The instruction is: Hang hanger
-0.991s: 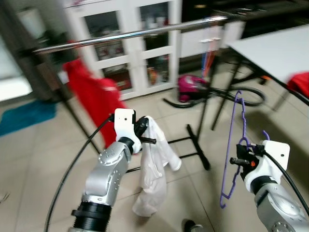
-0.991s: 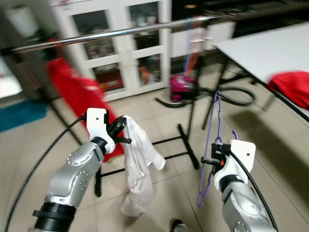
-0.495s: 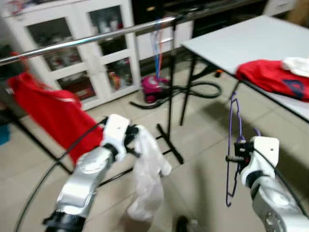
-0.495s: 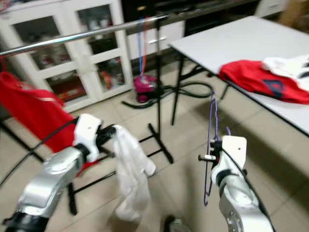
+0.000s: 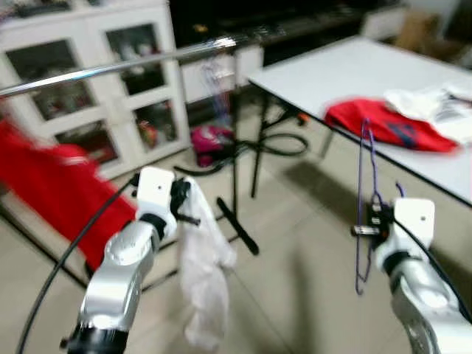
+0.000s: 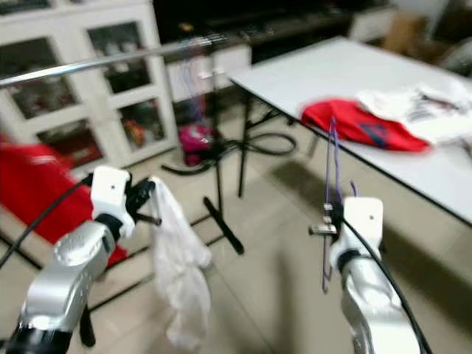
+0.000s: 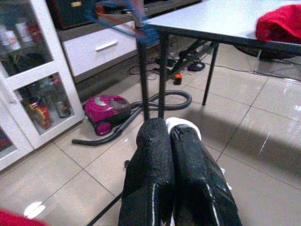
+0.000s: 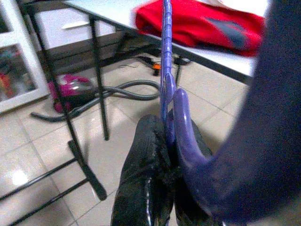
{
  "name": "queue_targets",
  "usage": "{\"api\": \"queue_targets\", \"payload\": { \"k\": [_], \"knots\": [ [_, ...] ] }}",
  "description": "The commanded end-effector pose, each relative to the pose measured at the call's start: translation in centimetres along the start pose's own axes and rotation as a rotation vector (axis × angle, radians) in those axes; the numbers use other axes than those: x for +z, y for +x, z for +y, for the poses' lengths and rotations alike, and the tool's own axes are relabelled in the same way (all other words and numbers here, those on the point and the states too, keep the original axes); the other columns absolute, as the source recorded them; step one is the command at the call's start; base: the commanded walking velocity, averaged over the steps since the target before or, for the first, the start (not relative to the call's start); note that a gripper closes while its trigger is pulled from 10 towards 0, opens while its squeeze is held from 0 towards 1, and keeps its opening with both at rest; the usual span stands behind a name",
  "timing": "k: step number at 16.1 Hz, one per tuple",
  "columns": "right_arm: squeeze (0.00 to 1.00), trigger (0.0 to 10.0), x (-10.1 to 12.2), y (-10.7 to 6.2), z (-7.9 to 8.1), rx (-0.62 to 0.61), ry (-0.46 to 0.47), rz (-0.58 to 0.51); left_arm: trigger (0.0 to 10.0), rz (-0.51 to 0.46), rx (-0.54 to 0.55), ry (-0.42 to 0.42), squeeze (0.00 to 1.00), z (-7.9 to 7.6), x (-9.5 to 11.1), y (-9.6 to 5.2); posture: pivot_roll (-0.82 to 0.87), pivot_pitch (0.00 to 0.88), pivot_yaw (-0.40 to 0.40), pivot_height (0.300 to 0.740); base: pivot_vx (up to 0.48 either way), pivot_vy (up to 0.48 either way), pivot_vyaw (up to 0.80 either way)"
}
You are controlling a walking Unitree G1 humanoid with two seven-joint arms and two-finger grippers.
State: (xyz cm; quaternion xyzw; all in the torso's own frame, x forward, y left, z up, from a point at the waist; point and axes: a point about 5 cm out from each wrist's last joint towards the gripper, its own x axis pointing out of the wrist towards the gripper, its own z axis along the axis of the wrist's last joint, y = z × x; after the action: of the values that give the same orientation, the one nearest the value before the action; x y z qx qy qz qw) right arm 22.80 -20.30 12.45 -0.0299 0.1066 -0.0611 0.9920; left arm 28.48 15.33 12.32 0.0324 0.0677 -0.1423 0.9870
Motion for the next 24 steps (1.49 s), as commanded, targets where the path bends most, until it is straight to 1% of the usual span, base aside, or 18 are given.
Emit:
{"api": "queue_targets", "payload": {
  "k": [1, 3, 4, 6, 8, 9, 10, 11, 12, 13, 15, 16, 17, 18, 19, 20, 22, 24],
  "knots": [
    [0.0, 10.0, 0.7, 0.0, -0.8, -0.125, 0.062, -0.036, 10.0, -0.021, -0.06, 0.054, 0.0, -1.1, 1.1, 0.4, 0.02, 0.0, 0.048, 0.74, 0.0, 0.0, -0.79],
    [0.0, 10.0, 1.0, 0.1, -1.0, -0.166, 0.114, -0.047, 10.0, -0.02, -0.062, 0.063, 0.0, -1.1, 1.2, 0.4, 0.02, 0.0, 0.048, 0.74, 0.0, 0.0, -0.79],
    [0.0, 10.0, 1.0, 0.1, -0.7, -0.132, 0.133, -0.047, 10.0, -0.027, -0.051, 0.06, 0.0, -0.9, 1.2, 0.7, 0.0, 0.0, 0.072, 0.74, 0.0, 0.0, -0.76],
    [0.0, 10.0, 0.9, -0.3, -0.9, -0.157, 0.08, -0.055, 10.0, -0.035, -0.047, 0.038, 0.0, -0.9, 1.3, 1.4, -0.02, 0.0, 0.095, 0.74, 0.0, 0.0, -0.78],
    [0.0, 10.0, 0.8, -0.6, -1.2, -0.183, 0.099, -0.026, 10.0, -0.023, -0.081, 0.011, 0.0, -1.5, 1.4, 1.8, -0.03, 0.0, 0.102, 0.74, 0.0, 0.0, -0.8],
    [0.0, 10.0, 1.0, -0.7, -1.2, -0.178, 0.15, -0.046, 10.0, -0.006, -0.084, 0.0, 0.0, -1.5, 1.2, 1.8, -0.03, 0.0, 0.105, 0.74, 0.0, 0.0, -0.8],
    [0.0, 10.0, 1.5, -0.7, -1.4, -0.201, 0.171, -0.093, 10.0, -0.001, -0.087, -0.007, 0.0, -1.5, 1.2, 1.9, -0.03, 0.0, 0.104, 0.74, 0.0, 0.0, -0.8],
    [0.0, 10.0, 1.6, -0.7, -1.6, -0.226, 0.148, -0.123, 10.0, -0.008, -0.078, -0.01, 0.0, -1.4, 1.3, 2.0, -0.03, 0.0, 0.104, 0.74, 0.0, 0.0, -0.8],
    [0.0, 10.0, 1.5, -0.6, -1.7, -0.257, 0.104, -0.118, 10.0, -0.02, -0.075, 0.001, 0.0, -1.3, 1.5, 2.1, -0.03, 0.0, 0.105, 0.74, 0.0, 0.0, -0.8],
    [0.0, 10.0, 1.1, -0.4, -0.7, -0.135, 0.086, -0.074, 10.0, -0.022, -0.071, -0.002, 0.0, -1.2, 1.4, 2.2, -0.03, 0.0, 0.104, 0.74, 0.0, 0.0, -0.8],
    [0.0, 10.0, 0.7, -0.4, 0.0, -0.046, 0.029, -0.035, 10.0, -0.015, -0.068, -0.001, 0.0, -1.2, 1.3, 2.2, -0.03, 0.0, 0.096, 0.74, 0.0, 0.0, -0.8],
    [0.0, 10.0, -0.2, -0.4, 0.4, 0.015, 0.005, 0.035, 10.0, -0.017, -0.069, 0.006, 0.0, -1.3, 1.2, 2.1, -0.02, 0.0, 0.087, 0.74, 0.0, 0.0, 0.0],
    [0.0, 10.0, -0.6, -0.4, 0.6, 0.06, -0.012, 0.056, 10.0, -0.024, -0.063, 0.009, 0.0, -1.2, 1.3, 2.1, -0.02, 0.0, 0.083, 0.74, 0.0, 0.255, 0.0],
    [0.0, 10.0, -0.8, -0.5, 0.6, 0.074, 0.002, 0.077, 10.0, -0.024, -0.062, 0.01, 0.0, -1.2, 1.3, 2.1, -0.02, 0.0, 0.081, 0.74, 0.0, 0.292, 0.0],
    [0.0, 10.0, -1.3, -0.6, 0.9, 0.103, 0.043, 0.126, 10.0, -0.026, -0.064, 0.02, 0.0, -1.1, 1.4, 2.2, -0.02, 0.0, 0.078, 0.74, 0.0, 0.3, -0.74],
    [0.0, 10.0, -1.4, -0.7, 1.1, 0.118, 0.054, 0.132, 10.0, -0.026, -0.061, 0.022, 0.0, -1.1, 1.4, 2.2, -0.02, 0.0, 0.079, 0.74, 0.0, 0.304, 0.0],
    [0.0, 10.0, -1.3, -0.7, 1.5, 0.126, 0.046, 0.128, 10.0, -0.027, -0.06, 0.025, 0.0, -1.0, 1.5, 2.4, -0.03, 0.0, 0.085, 0.74, 0.0, 0.334, 0.0],
    [0.0, 10.0, -1.6, -0.8, 1.6, 0.123, 0.038, 0.158, 10.0, -0.029, -0.071, 0.03, 0.0, -1.1, 1.6, 2.6, -0.03, 0.0, 0.092, 0.74, 0.0, 0.384, 0.0]
  ]
}}
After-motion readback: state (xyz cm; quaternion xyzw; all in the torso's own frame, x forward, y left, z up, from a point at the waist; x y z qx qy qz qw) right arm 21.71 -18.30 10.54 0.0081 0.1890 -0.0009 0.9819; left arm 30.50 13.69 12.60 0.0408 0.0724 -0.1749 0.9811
